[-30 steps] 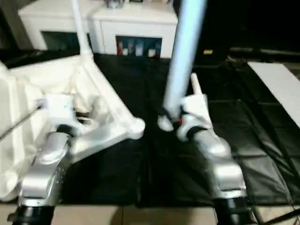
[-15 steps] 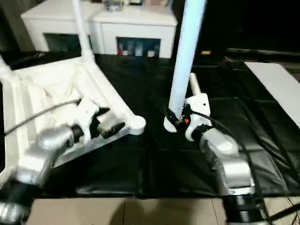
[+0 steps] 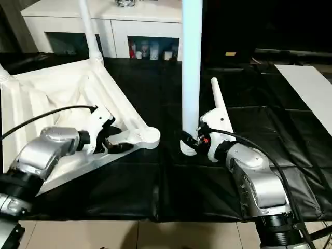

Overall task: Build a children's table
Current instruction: Pick table leg, then insert table leg to table base

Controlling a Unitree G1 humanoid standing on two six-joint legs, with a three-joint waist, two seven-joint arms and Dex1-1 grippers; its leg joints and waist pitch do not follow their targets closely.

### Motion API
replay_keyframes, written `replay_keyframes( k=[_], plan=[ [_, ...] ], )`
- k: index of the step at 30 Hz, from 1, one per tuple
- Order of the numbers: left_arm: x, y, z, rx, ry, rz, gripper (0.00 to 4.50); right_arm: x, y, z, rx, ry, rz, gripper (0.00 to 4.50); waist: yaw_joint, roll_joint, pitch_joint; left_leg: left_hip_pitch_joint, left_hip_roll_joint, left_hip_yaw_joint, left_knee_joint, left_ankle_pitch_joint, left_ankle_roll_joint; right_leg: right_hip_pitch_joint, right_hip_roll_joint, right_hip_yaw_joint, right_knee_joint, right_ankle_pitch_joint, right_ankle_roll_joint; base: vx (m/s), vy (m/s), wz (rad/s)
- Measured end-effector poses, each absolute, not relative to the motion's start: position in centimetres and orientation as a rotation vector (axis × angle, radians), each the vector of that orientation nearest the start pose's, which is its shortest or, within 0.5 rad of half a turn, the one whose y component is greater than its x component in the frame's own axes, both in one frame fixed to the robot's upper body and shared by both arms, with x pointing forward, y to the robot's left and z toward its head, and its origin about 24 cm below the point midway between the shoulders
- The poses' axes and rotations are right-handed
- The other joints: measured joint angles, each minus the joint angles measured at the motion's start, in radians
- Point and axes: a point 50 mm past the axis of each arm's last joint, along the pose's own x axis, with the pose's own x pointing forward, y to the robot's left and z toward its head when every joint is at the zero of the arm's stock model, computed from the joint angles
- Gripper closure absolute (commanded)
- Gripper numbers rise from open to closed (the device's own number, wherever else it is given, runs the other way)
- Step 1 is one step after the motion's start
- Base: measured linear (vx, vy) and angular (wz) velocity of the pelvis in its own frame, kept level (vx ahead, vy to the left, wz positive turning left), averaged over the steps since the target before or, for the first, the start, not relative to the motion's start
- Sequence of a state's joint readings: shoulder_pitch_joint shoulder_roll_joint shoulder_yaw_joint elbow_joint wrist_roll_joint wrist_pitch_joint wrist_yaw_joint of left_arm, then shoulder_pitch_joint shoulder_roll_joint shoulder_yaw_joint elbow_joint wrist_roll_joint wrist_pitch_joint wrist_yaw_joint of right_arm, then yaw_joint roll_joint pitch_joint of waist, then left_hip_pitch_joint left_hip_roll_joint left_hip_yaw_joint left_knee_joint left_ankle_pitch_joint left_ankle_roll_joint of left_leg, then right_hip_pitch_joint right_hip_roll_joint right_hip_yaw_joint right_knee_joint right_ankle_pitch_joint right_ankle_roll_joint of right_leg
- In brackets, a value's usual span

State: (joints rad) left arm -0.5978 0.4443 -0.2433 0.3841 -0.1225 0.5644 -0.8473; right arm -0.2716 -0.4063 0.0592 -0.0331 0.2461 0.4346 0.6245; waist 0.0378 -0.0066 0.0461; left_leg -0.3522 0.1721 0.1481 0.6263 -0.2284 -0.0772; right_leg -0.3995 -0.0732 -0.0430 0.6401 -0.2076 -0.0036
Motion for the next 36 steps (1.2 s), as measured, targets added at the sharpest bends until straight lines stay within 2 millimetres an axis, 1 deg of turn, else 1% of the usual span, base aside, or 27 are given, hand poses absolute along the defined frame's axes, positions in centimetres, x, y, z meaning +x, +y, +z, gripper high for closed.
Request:
replay_keyframes(
  k=[4,6,8,11,15,16,17,18,19,21,22,23,24,27,28,29,30,31,32,33,36],
  plan=[
    [32.4,15.6,7.1,0.243,0.569,-0.890,1.19,28.9,-16.6,8.8,-0.133,0.208,0.708,2.60,0.000,0.000,0.000,0.000,0.000,0.001,0.000,0.000,-0.001,0.000,0.000,0.000,0.000,0.000,0.000,0.000,0.000,0.00],
    [32.1,15.5,6.9,0.238,0.571,-0.894,1.31,28.9,-16.5,8.8,-0.130,0.205,0.701,2.60,0.000,-0.001,0.001,0.000,0.001,0.001,0.000,0.000,-0.001,0.000,0.000,0.000,0.000,0.000,0.000,0.000,0.000,0.00],
    [32.1,15.5,7.1,0.240,0.567,-0.898,1.58,29.0,-16.3,8.9,-0.125,0.200,0.700,2.60,0.000,-0.001,0.001,0.000,0.001,0.001,0.000,0.000,-0.001,0.000,0.000,0.000,0.000,0.000,0.000,0.000,0.000,0.00],
    [31.8,15.1,7.6,0.238,0.552,-0.917,1.68,29.0,-16.3,8.9,-0.125,0.199,0.699,2.60,0.001,-0.001,0.001,0.000,0.001,0.001,0.000,0.000,-0.001,0.000,0.000,0.000,0.000,0.000,0.000,0.000,0.000,0.00],
    [31.6,15.3,7.3,0.243,0.569,-0.906,2.15,29.1,-16.2,9.0,-0.128,0.198,0.700,2.60,0.001,-0.001,0.001,0.000,0.001,0.002,-0.001,0.000,-0.001,0.000,0.000,0.000,-0.001,0.000,0.000,0.000,0.000,0.00],
    [31.5,15.4,7.1,0.250,0.575,-0.898,2.15,29.1,-16.2,9.0,-0.128,0.198,0.699,2.60,0.000,-0.001,0.001,0.000,0.001,0.002,-0.001,0.000,-0.001,0.000,0.000,0.000,-0.001,0.000,0.000,0.000,0.000,0.00],
    [31.5,15.4,7.0,0.261,0.580,-0.893,2.38,29.1,-16.2,9.0,-0.130,0.199,0.699,2.60,0.000,-0.001,0.001,-0.001,0.001,0.002,-0.001,0.000,-0.001,0.000,0.000,0.000,-0.001,0.000,0.000,0.000,0.000,0.00],
    [31.5,15.5,6.9,0.277,0.588,-0.891,2.50,29.1,-16.2,8.9,-0.136,0.201,0.702,2.60,0.000,-0.001,0.001,0.000,0.001,0.002,-0.001,0.000,-0.001,0.000,0.000,0.000,-0.001,0.000,0.000,0.000,0.000,0.00],
    [31.5,15.5,6.8,0.289,0.596,-0.890,2.50,29.1,-16.1,8.9,-0.139,0.203,0.706,2.60,0.000,-0.001,0.001,-0.001,0.001,0.002,-0.001,0.000,-0.001,0.000,0.000,0.000,-0.001,0.000,0.000,0.000,0.000,0.00],
    [31.4,15.3,6.6,0.303,0.606,-0.897,2.70,29.1,-16.0,8.8,-0.145,0.207,0.709,2.60,0.000,-0.001,0.001,-0.001,0.001,0.002,-0.002,0.000,-0.001,0.000,0.000,0.000,-0.002,0.000,0.000,0.000,0.000,0.00],
    [31.3,15.2,6.5,0.310,0.610,-0.899,2.70,29.1,-16.0,8.8,-0.145,0.208,0.711,2.60,0.000,-0.001,0.001,-0.001,0.001,0.002,-0.002,0.000,-0.001,0.000,0.000,0.000,-0.002,0.000,0.000,0.000,0.000,0.00],
    [31.3,15.2,6.5,0.313,0.613,-0.902,2.91,29.1,-16.0,8.8,-0.146,0.209,0.712,2.60,0.000,-0.001,0.001,-0.001,0.001,0.002,-0.003,0.000,-0.001,0.000,0.000,0.000,-0.003,0.000,0.000,0.000,0.000,0.00],
    [31.3,15.2,6.5,0.313,0.613,-0.903,2.91,29.1,-16.0,8.8,-0.146,0.209,0.712,2.60,0.000,-0.001,0.001,-0.001,0.001,0.002,-0.003,0.000,-0.001,0.000,0.000,0.000,-0.003,0.000,0.000,0.000,0.000,0.00],
    [31.3,15.1,6.4,0.324,0.618,-0.905,3.21,29.1,-16.0,8.8,-0.146,0.209,0.711,2.60,0.000,-0.001,0.001,-0.001,0.001,0.002,-0.005,0.001,0.000,0.000,0.000,0.000,-0.005,0.000,0.000,0.000,0.000,0.00],
    [31.2,15.1,6.3,0.331,0.622,-0.909,3.21,29.1,-16.0,8.8,-0.146,0.209,0.711,2.60,0.000,-0.001,0.001,-0.001,0.001,0.002,-0.005,0.001,0.001,0.000,0.000,0.000,-0.005,0.000,0.000,0.000,0.000,0.00],
    [31.2,15.0,6.3,0.341,0.627,-0.912,3.36,29.1,-16.0,8.8,-0.146,0.208,0.711,2.60,0.000,-0.001,0.001,-0.001,0.001,0.002,-0.005,0.001,0.001,0.000,0.000,0.000,-0.006,0.000,0.000,0.000,0.000,0.00],
    [31.1,14.9,6.1,0.355,0.635,-0.917,3.36,29.1,-16.0,8.8,-0.146,0.208,0.711,2.60,0.000,-0.001,0.001,-0.001,0.001,0.002,-0.006,0.001,0.001,0.000,0.000,0.000,-0.006,0.000,0.000,0.000,0.000,0.00],
    [31.1,14.9,6.1,0.361,0.639,-0.921,3.49,29.1,-16.0,8.8,-0.146,0.208,0.710,2.60,0.000,-0.001,0.001,-0.002,0.001,0.002,-0.006,0.001,0.001,0.000,0.000,0.000,-0.007,0.000,0.000,0.000,0.000,0.00],
    [31.1,14.9,6.0,0.368,0.645,-0.926,3.49,29.1,-16.0,8.8,-0.146,0.208,0.710,2.60,0.000,-0.001,0.001,-0.002,0.001,0.002,-0.006,0.001,0.001,0.000,0.000,-0.001,-0.007,0.000,0.000,0.000,0.000,0.00],
    [31.0,15.0,5.9,0.384,0.654,-0.927,3.68,29.1,-15.9,8.8,-0.146,0.207,0.710,2.60,-0.001,-0.001,0.001,-0.002,0.001,0.002,-0.006,0.001,0.001,0.000,0.000,-0.001,-0.007,0.000,0.000,0.000,0.000,0.00],
    [30.9,15.5,5.9,0.417,0.671,-0.924,3.82,29.1,-16.0,8.7,-0.144,0.212,0.708,2.60,-0.003,-0.001,0.001,-0.002,0.001,0.002,-0.007,0.001,0.001,0.000,0.000,-0.001,-0.008,0.000,0.000,0.000,0.000,0.00]
  ],
)
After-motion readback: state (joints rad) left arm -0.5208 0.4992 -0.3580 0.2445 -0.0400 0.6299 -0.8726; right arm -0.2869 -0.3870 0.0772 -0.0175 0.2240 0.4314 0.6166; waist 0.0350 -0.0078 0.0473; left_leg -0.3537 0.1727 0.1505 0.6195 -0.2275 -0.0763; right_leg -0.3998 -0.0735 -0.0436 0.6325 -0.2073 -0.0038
